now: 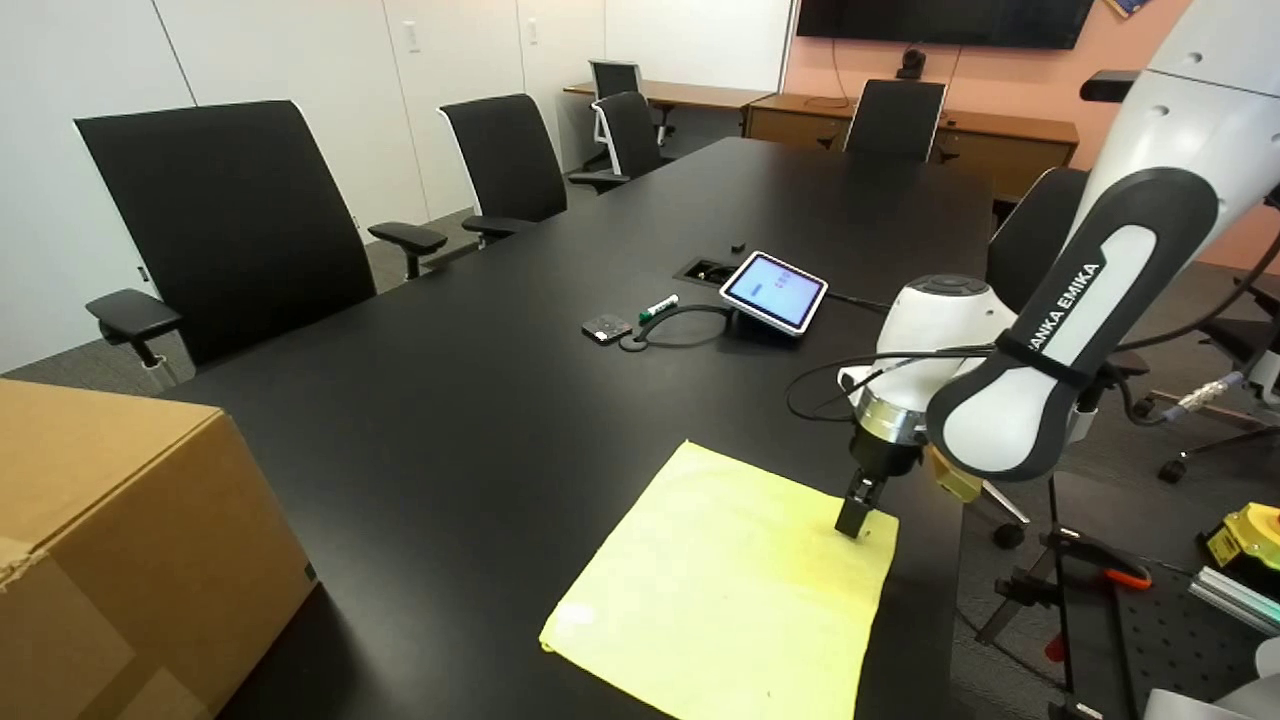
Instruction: Fold the towel in half
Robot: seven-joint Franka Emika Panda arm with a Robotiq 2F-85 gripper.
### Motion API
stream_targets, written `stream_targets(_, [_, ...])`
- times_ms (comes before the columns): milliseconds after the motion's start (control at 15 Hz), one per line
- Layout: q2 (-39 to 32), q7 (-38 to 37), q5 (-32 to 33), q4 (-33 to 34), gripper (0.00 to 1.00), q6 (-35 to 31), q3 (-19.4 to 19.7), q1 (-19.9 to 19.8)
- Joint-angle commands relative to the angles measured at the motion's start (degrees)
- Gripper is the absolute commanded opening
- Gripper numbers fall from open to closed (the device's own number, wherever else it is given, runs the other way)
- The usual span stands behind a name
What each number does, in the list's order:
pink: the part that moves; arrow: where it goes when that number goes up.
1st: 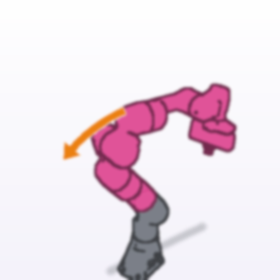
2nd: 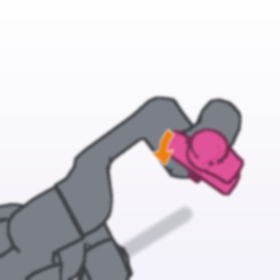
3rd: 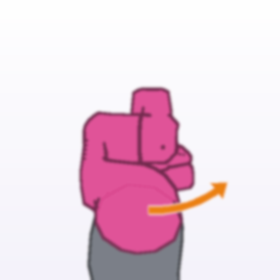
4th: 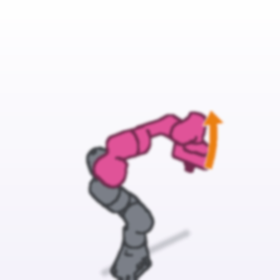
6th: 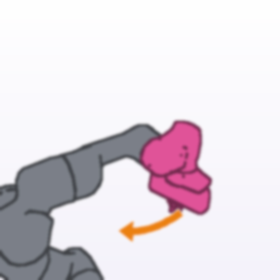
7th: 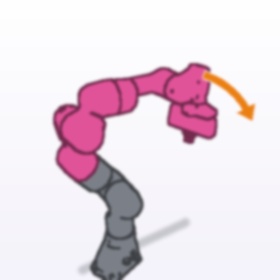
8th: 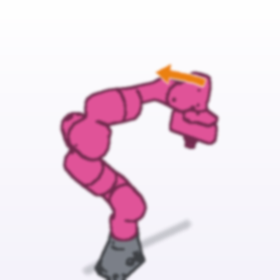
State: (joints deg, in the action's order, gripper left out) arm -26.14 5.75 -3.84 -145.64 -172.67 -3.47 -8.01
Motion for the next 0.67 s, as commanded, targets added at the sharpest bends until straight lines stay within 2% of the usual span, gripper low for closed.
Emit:
stream_targets(0, [0.7, -1.8, 1.4, -0.1, 0.3, 1.9, 3.0, 2.5])
stream_targets(200, [1.7, -3.0, 1.8, -0.1, 0.08, 4.0, 4.9, 4.2])
stream_targets(400, [3.0, -4.9, 2.0, -0.2, 0.03, 6.6, 6.4, 6.1])
stream_targets(467, [3.1, -6.0, 2.1, -0.2, 0.07, 6.9, 7.0, 7.1])
stream_targets(600, [4.2, -7.0, 2.2, -0.3, 0.05, 7.8, 7.4, 8.0])
